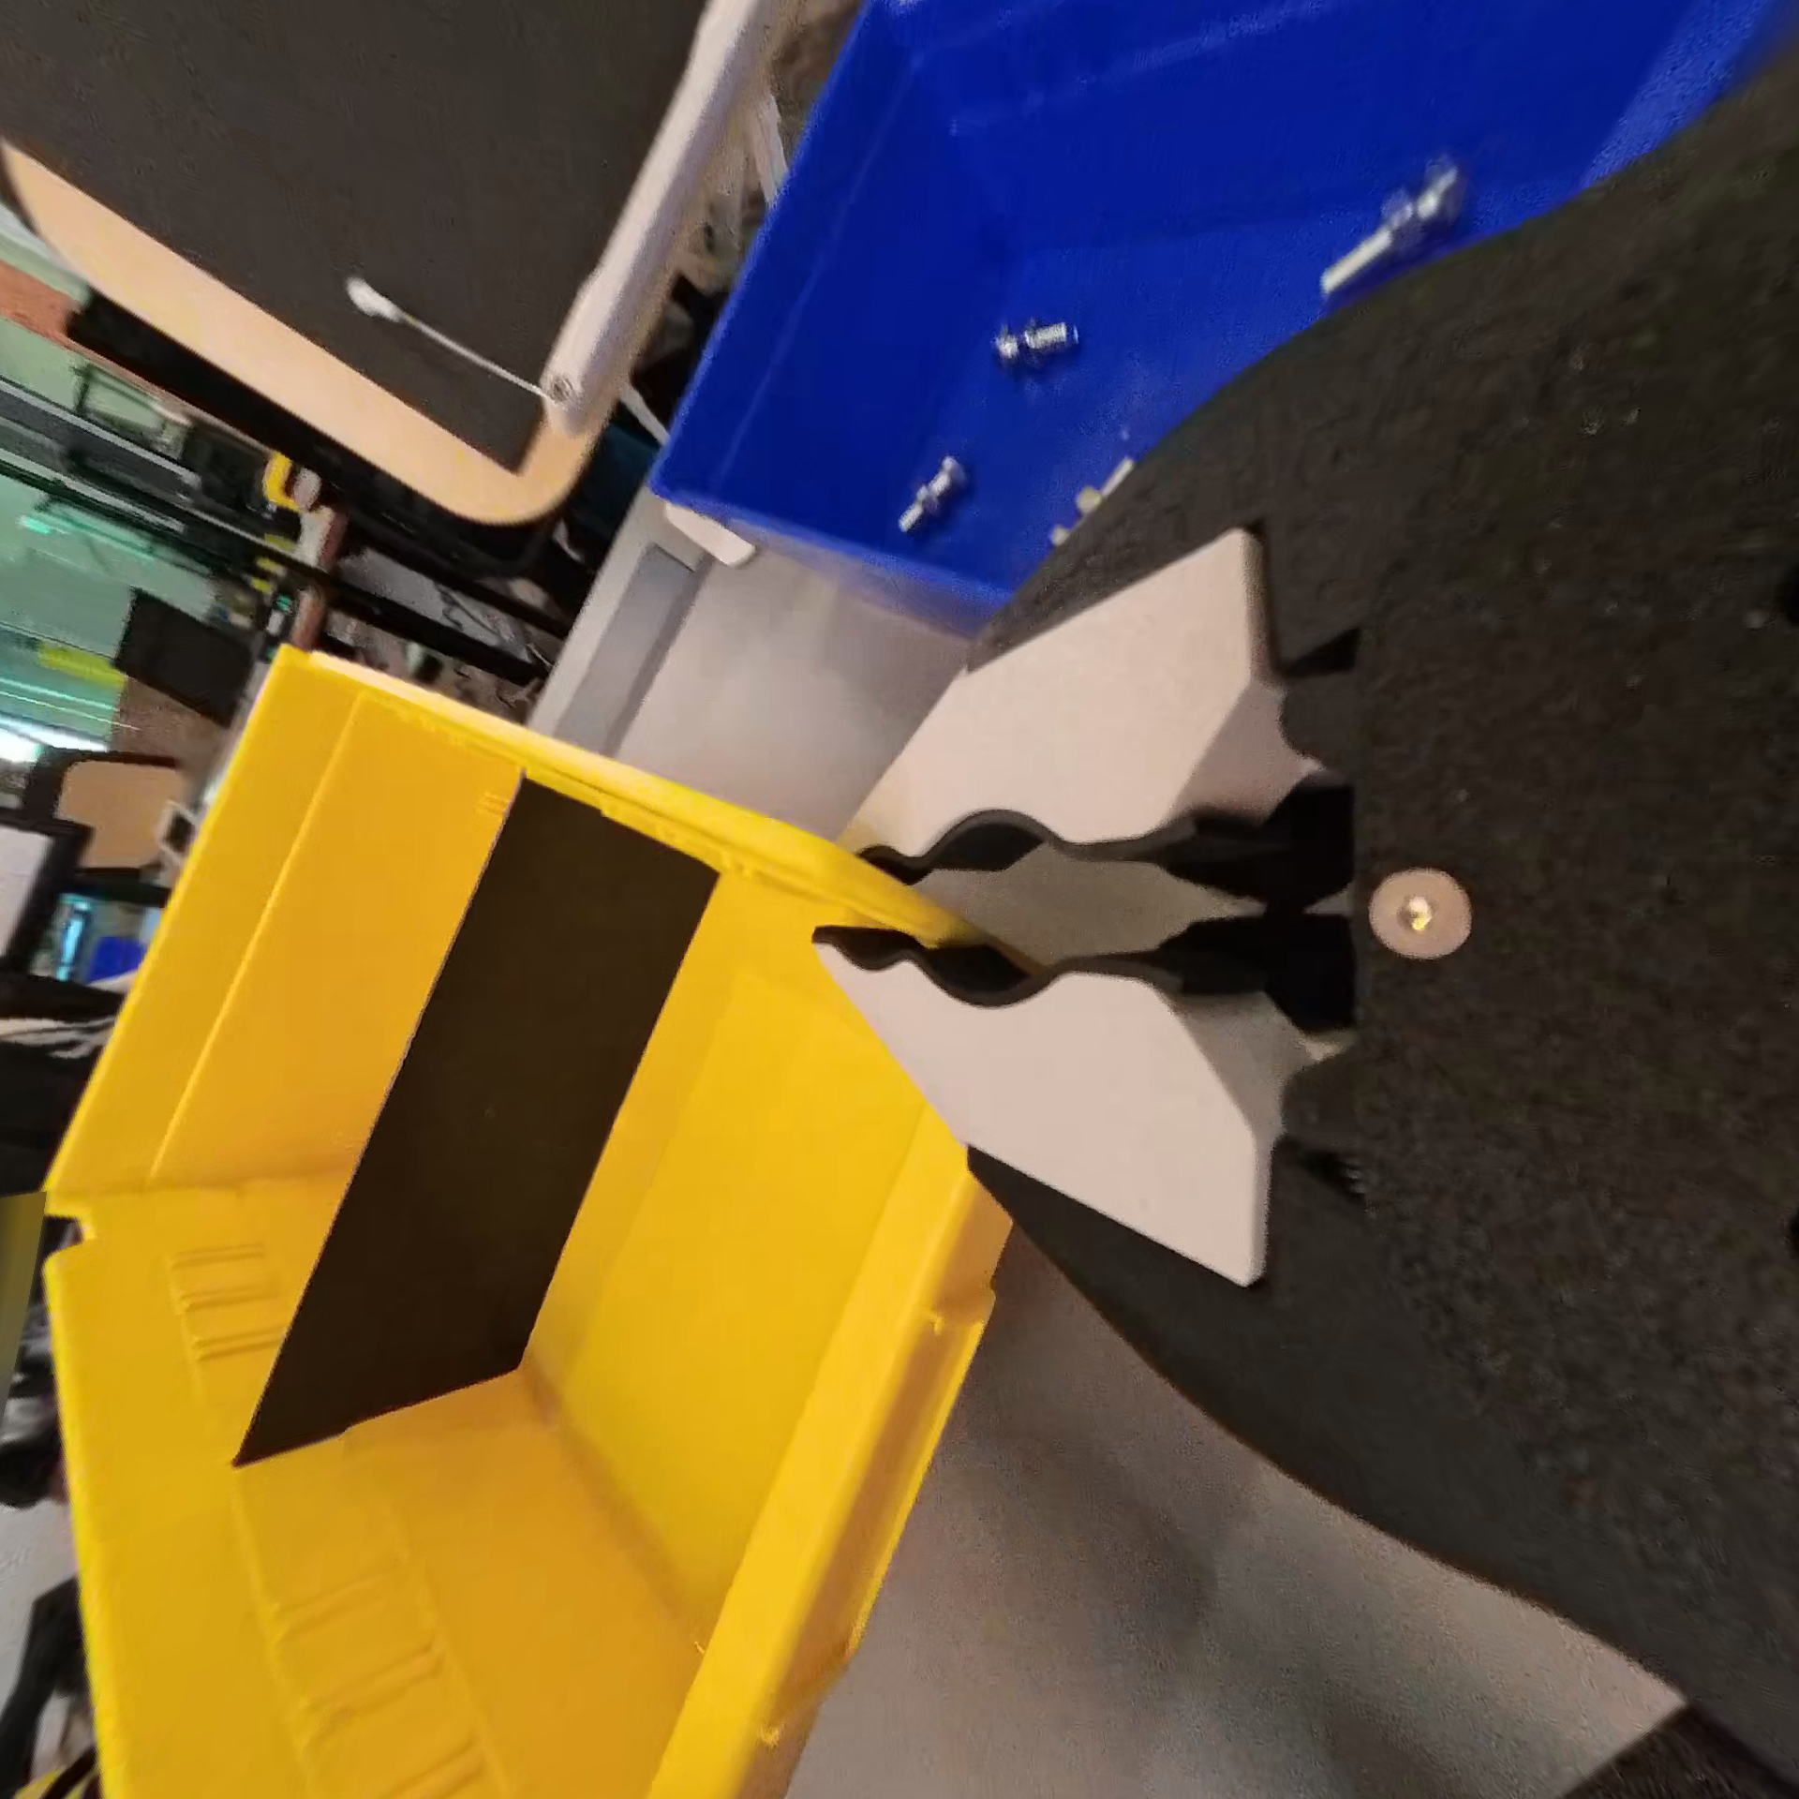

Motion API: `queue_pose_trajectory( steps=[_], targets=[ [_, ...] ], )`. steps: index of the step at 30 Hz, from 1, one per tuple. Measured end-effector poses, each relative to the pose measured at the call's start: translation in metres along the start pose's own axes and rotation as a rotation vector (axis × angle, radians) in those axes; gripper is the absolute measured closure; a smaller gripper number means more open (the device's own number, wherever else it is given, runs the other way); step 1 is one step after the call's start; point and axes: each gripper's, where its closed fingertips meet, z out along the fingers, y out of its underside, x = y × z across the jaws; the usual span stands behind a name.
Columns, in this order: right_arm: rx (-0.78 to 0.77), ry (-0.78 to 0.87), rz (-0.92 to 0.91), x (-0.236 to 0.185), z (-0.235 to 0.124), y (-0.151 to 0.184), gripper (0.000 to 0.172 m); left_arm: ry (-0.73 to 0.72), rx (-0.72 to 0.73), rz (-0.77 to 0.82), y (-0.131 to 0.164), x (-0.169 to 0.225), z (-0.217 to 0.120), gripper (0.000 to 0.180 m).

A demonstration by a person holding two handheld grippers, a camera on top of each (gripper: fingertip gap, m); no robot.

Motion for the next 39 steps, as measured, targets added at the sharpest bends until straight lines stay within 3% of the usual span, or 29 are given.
queue_pose_trajectory(
  steps=[4, 9, 15, 17, 21, 26, 31, 35, 37, 39],
  targets=[
    [0.139, 0.107, -0.027, 0.072, -0.036, -0.047, 0.166, 0.075, 0.161, -0.015, -0.052, 0.058, -0.009, 0.178],
    [0.252, 0.307, 0.019, 0.197, -0.112, -0.070, 0.167, 0.271, 0.269, 0.065, -0.098, 0.186, -0.015, 0.177],
    [0.167, 0.510, 0.158, 0.352, -0.195, -0.001, 0.168, 0.483, 0.268, 0.214, -0.110, 0.374, -0.027, 0.176],
    [0.135, 0.538, 0.215, 0.397, -0.216, 0.034, 0.169, 0.545, 0.259, 0.287, -0.098, 0.433, -0.031, 0.175],
    [0.028, 0.586, 0.355, 0.455, -0.240, 0.111, 0.171, 0.641, 0.161, 0.388, -0.047, 0.521, -0.033, 0.173],
    [-0.168, 0.568, 0.395, 0.484, -0.235, 0.188, 0.171, 0.706, 0.026, 0.432, 0.017, 0.573, -0.020, 0.173],
    [-0.260, 0.538, 0.433, 0.494, -0.219, 0.224, 0.170, 0.730, -0.082, 0.455, 0.066, 0.587, -0.013, 0.168],
    [-0.304, 0.535, 0.551, 0.494, -0.219, 0.247, 0.167, 0.787, -0.132, 0.489, 0.073, 0.590, -0.024, 0.164],
    [-0.276, 0.511, 0.592, 0.491, -0.220, 0.246, 0.168, 0.898, -0.205, 0.549, 0.074, 0.585, -0.046, 0.150],
    [-0.235, 0.562, 0.572, 0.493, -0.230, 0.236, 0.160, 0.981, -0.227, 0.547, 0.063, 0.562, -0.072, 0.148]
  ],
)
